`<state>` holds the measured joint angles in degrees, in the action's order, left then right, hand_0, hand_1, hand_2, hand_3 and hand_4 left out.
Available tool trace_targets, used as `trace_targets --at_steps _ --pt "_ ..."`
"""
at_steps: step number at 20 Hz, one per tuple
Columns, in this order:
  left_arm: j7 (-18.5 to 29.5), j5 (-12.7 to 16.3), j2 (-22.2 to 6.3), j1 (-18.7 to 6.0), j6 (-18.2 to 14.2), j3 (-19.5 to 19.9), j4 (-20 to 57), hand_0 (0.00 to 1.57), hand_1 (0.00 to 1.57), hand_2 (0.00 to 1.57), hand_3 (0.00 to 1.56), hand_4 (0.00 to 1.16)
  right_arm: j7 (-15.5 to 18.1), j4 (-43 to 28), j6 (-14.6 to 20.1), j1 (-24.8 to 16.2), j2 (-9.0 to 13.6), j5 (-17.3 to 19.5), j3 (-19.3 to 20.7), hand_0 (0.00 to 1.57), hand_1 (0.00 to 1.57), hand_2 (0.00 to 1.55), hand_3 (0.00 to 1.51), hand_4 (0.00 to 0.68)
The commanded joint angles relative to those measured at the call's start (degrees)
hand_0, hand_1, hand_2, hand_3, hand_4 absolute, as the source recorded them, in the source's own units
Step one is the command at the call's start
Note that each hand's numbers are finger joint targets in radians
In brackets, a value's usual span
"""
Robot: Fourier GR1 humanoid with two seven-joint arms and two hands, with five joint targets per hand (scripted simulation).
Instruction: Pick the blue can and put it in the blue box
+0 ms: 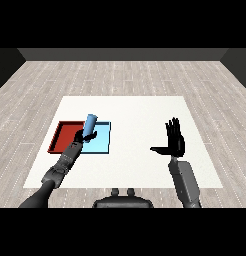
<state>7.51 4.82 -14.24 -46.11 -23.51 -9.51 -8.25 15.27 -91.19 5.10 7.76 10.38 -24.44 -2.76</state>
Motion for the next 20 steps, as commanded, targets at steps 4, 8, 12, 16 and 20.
trace_targets --at_steps 4,8,12,16,20 --pt "-4.8 -2.08 3.91 -1.06 1.64 -0.92 6.94 1.5 1.5 1.4 0.54 0.85 0.73 -0.02 -1.74 -2.27 0.56 -0.62 1.02 0.0 0.0 0.0 0.0 0.0" --pt "-4.69 1.52 5.42 0.7 3.05 2.9 6.1 1.57 1.57 1.49 0.0 0.63 2.64 1.62 -2.31 -0.88 -0.39 -0.34 1.0 0.0 0.0 0.0 0.0 0.0" --pt "-6.28 -3.13 2.51 -0.41 4.03 -0.97 8.03 0.0 0.0 0.0 0.0 0.59 3.92 3.69 -2.4 -0.57 -1.31 0.06 1.13 0.0 0.0 0.0 0.0 0.0" --pt "-2.85 -3.18 2.88 0.2 -3.03 0.04 6.47 0.0 0.0 0.0 0.0 0.0 1.52 2.35 -2.47 0.72 -1.8 -1.32 1.34 0.0 0.0 0.0 0.0 0.0" --pt "4.72 1.03 2.86 2.06 -12.95 5.03 1.46 0.0 0.0 0.0 0.0 0.0 4.23 4.49 -4.0 0.41 -2.59 -0.86 1.16 0.0 0.0 0.0 0.0 0.0"
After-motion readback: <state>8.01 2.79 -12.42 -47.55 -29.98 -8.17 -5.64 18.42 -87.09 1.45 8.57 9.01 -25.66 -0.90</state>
